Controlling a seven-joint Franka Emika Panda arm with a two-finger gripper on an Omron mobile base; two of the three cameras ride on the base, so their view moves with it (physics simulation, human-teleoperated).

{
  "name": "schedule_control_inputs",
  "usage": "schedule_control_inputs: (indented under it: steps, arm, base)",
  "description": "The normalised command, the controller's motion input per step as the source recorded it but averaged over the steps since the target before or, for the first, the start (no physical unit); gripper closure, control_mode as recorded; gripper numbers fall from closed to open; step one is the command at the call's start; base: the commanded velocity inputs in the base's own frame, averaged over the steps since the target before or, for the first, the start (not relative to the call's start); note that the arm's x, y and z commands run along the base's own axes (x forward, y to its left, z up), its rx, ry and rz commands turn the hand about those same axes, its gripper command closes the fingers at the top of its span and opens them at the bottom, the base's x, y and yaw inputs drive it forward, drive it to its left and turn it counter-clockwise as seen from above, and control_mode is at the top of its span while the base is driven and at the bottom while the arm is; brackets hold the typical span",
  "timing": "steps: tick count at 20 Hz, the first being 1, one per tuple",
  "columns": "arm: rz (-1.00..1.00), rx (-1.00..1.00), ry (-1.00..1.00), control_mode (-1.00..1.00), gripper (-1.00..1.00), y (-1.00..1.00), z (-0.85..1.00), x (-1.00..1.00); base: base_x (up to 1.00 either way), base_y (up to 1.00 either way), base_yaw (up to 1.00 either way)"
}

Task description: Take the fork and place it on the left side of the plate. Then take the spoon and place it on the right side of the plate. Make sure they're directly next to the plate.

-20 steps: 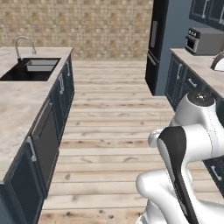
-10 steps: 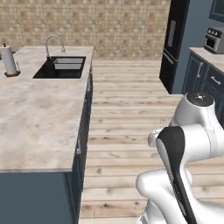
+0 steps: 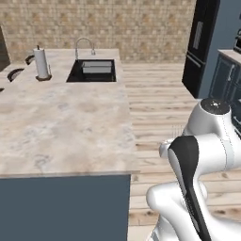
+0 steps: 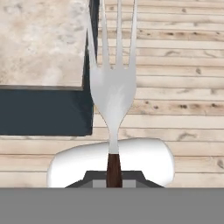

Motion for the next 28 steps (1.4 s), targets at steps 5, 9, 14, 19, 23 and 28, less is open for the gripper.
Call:
schedule_control_inputs:
  steps: [5, 9, 14, 19, 23, 28]
  arm:
    - [0.00, 0.00, 0.00, 1.00, 1.00, 0.00, 0.00, 0.00]
    - [0.00, 0.00, 0.00, 1.00, 1.00, 0.00, 0.00, 0.00]
    - [0.00, 0.00, 0.00, 1.00, 1.00, 0.00, 0.00, 0.00]
    - [0.00, 0.00, 0.00, 1.00, 1.00, 0.00, 0.00, 0.00]
    - [0.00, 0.00, 0.00, 1.00, 1.00, 0.00, 0.00, 0.00]
    - [0.00, 0.00, 0.00, 1.00, 1.00, 0.00, 0.00, 0.00]
  base:
    - [-0.27, 1.00, -0.18]
    - [-0.31, 1.00, -0.22]
    - [-0.34, 1.00, -0.22]
    - [-0.35, 1.00, -0.23]
    - [-0.35, 1.00, -0.27]
    - [-0.41, 1.00, -0.31]
